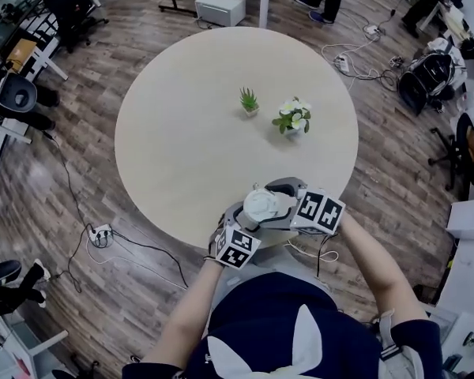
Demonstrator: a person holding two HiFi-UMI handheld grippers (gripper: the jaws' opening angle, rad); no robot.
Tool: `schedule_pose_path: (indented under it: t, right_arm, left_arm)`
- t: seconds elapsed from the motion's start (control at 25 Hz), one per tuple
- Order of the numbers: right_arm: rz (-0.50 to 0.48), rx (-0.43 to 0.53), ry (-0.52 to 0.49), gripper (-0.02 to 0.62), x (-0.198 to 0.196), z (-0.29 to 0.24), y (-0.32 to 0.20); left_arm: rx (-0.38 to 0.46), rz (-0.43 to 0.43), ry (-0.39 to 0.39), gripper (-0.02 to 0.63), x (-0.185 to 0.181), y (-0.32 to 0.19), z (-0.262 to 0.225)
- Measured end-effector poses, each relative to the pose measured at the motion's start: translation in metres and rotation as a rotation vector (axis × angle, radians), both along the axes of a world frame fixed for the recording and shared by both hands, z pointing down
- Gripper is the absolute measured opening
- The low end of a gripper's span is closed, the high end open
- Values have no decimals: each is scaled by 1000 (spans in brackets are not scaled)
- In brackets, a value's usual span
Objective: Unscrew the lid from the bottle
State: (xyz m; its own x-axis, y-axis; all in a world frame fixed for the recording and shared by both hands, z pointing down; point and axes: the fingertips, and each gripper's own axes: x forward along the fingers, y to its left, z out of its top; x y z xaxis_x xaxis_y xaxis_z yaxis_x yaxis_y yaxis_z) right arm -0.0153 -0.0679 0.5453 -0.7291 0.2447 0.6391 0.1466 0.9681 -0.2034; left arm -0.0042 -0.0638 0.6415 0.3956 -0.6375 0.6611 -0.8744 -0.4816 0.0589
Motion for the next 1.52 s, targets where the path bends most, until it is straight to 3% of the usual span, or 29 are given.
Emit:
schedule_pose_path:
  t: [0.12, 0.36, 0.6, 1.12, 1.52]
  right_arm:
    - [183, -46, -76, 390, -5, -10, 0]
    - [539, 48, -103, 413, -5, -11, -13]
    - [705, 13, -82, 415, -5, -6, -19]
    - [807, 33, -22, 415, -9, 2, -20]
    - [710, 18, -12, 408, -10, 3, -16]
  left_arm:
    - [-5, 5, 2, 333, -1, 1, 1]
    - [-34, 23, -1, 333, 0, 1, 3]
    - [-60, 66, 7, 333, -1, 0, 5]
    - [-92, 145, -10, 327, 0, 0, 10]
    - [-99, 194, -26, 319, 0, 2, 14]
